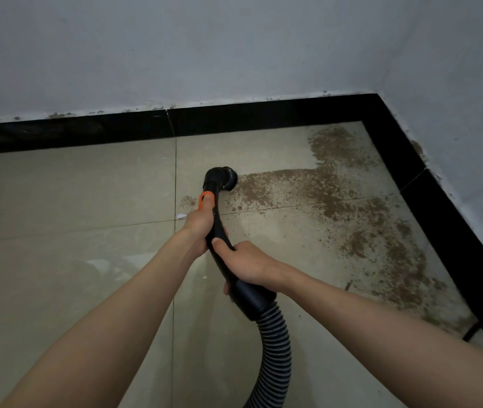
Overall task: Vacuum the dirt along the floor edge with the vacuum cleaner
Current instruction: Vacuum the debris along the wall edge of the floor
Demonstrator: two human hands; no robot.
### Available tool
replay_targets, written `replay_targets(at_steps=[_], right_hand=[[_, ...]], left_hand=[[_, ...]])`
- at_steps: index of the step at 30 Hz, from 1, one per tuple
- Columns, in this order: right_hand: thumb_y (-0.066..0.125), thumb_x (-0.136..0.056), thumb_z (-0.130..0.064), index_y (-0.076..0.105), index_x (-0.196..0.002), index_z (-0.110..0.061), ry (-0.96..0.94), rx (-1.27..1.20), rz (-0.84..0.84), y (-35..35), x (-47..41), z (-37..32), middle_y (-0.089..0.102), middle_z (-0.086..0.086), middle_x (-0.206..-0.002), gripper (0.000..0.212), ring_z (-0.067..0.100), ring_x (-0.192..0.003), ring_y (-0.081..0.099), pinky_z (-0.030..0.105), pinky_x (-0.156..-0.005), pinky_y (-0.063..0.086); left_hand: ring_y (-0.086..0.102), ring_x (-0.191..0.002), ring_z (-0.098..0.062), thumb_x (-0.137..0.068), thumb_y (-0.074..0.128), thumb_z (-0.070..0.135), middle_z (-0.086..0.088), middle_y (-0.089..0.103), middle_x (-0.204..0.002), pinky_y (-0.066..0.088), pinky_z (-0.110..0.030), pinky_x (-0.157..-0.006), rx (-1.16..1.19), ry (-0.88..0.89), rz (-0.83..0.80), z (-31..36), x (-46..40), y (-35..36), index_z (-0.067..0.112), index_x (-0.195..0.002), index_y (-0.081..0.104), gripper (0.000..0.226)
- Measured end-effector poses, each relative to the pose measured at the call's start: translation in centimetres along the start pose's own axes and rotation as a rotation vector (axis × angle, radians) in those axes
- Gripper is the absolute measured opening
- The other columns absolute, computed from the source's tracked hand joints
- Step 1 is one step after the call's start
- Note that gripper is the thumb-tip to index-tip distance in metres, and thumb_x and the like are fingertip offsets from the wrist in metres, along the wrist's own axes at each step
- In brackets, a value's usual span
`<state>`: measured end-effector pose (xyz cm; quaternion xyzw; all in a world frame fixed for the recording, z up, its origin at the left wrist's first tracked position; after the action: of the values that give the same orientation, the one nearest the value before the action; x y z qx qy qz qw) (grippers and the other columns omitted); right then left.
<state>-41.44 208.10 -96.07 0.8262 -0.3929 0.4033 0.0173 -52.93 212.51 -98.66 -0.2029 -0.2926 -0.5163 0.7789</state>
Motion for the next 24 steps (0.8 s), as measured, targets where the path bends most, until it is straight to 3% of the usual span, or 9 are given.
replay_targets(at_steps=[3,7,10,12,18,22,24], right_hand=[[0.036,-0.095,-0.06,0.053,-0.08,-0.011,-0.008,-0.033,0.001,-1.1,-0.2,0.3,0.069,0.019,-0.09,0.055,0.033,-0.076,0.067,0.045,-0.085,0.058],[0.036,-0.095,-0.06,0.054,-0.08,-0.011,-0.012,-0.04,0.023,-2.9,-0.1,1.1,0.07,0.017,-0.086,0.054,0.029,-0.068,0.065,0.041,-0.08,0.059],[0.04,-0.095,-0.058,0.052,-0.081,-0.008,0.001,-0.093,0.033,-4.8,0.1,2.2,0.068,0.012,-0.068,0.053,0.021,-0.047,0.065,0.028,-0.055,0.056],[0.041,-0.096,-0.056,0.052,-0.082,-0.007,-0.001,-0.123,0.033,-6.2,0.3,3.0,0.066,0.011,-0.063,0.052,0.02,-0.042,0.063,0.023,-0.046,0.05],[0.041,-0.097,-0.055,0.054,-0.081,-0.007,-0.004,-0.143,0.058,-9.5,0.4,5.2,0.066,0.01,-0.062,0.052,0.019,-0.042,0.064,0.02,-0.042,0.048],[0.04,-0.097,-0.056,0.055,-0.079,-0.008,-0.038,-0.117,0.07,-10.6,-0.7,5.3,0.066,0.01,-0.063,0.053,0.019,-0.043,0.063,0.023,-0.048,0.052],[0.041,-0.097,-0.055,0.054,-0.077,-0.009,-0.059,-0.137,0.075,-10.6,-1.6,4.7,0.065,0.01,-0.064,0.051,0.022,-0.049,0.066,0.026,-0.051,0.054]], left_hand=[[0.05,-0.062,-0.025,-0.098,0.04,0.048,-0.01,0.049,-0.073,0.046,-0.039,-0.068,-0.025,0.003,-0.011,0.5,-0.3,1.1,0.006,-0.089,0.047,0.043],[0.051,-0.067,-0.025,-0.098,0.042,0.047,-0.01,0.05,-0.076,0.046,-0.04,-0.077,-0.038,0.001,-0.023,0.8,-0.5,3.3,0.003,-0.097,0.047,0.045],[0.05,-0.066,-0.025,-0.098,0.043,0.047,-0.009,0.049,-0.075,0.046,-0.04,-0.077,-0.035,-0.002,-0.046,1.0,-0.6,5.6,0.002,-0.098,0.047,0.045],[0.05,-0.064,-0.026,-0.098,0.042,0.046,-0.01,0.049,-0.074,0.047,-0.04,-0.073,-0.039,0.007,-0.053,1.1,-0.6,7.3,0.002,-0.096,0.048,0.044],[0.051,-0.063,-0.025,-0.098,0.041,0.048,-0.009,0.05,-0.072,0.048,-0.039,-0.072,-0.068,0.02,-0.068,0.9,-1.1,11.6,0.008,-0.084,0.048,0.043],[0.054,-0.055,-0.023,-0.098,0.041,0.049,-0.009,0.053,-0.068,0.049,-0.028,-0.051,-0.093,0.047,-0.009,1.5,-2.1,12.6,0.006,-0.082,0.05,0.047],[0.054,-0.06,-0.023,-0.097,0.041,0.051,-0.008,0.054,-0.071,0.05,-0.031,-0.058,-0.129,0.069,0.03,1.9,-3.0,12.3,0.003,-0.091,0.052,0.05]])
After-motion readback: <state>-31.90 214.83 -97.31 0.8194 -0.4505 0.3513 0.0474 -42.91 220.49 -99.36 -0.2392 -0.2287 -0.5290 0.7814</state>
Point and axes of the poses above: each hand's wrist, its own x-axis away from the middle knuckle, its own y-axis out of the palm, z = x × y, the point moved 1 cm from there along -x, towards the middle knuckle
